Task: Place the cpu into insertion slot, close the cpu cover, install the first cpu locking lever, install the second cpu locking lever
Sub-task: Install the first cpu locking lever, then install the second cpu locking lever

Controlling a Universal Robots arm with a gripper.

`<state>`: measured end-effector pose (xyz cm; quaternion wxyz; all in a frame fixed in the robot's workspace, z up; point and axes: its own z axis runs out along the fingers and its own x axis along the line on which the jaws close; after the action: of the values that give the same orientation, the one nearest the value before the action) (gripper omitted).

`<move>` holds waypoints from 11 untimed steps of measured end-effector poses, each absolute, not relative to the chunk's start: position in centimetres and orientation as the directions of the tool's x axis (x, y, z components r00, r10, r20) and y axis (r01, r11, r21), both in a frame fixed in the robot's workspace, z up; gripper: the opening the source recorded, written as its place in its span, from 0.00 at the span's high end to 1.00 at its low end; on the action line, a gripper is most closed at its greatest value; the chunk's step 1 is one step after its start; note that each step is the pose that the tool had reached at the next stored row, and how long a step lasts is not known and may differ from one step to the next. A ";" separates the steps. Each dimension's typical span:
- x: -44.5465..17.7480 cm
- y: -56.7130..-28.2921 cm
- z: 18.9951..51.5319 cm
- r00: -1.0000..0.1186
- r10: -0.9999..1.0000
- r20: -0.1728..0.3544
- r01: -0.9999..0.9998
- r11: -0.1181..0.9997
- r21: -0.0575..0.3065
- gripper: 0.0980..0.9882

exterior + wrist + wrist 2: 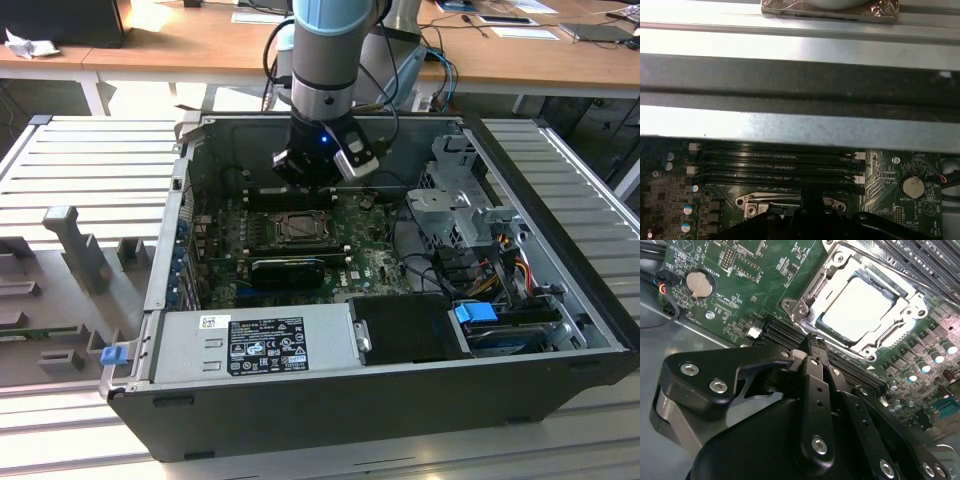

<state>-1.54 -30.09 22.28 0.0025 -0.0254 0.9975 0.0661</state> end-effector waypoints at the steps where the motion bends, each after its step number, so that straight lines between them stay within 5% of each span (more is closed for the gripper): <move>1: -1.5 -30.1 22.3 -0.999 -0.050 -0.008 -0.051 0.990 0.132 0.99; 11: -1.5 -30.7 22.3 -0.999 -0.050 -0.008 -0.051 0.990 0.132 0.99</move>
<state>-1.54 -30.67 22.28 0.0025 -0.0254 0.9975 0.0661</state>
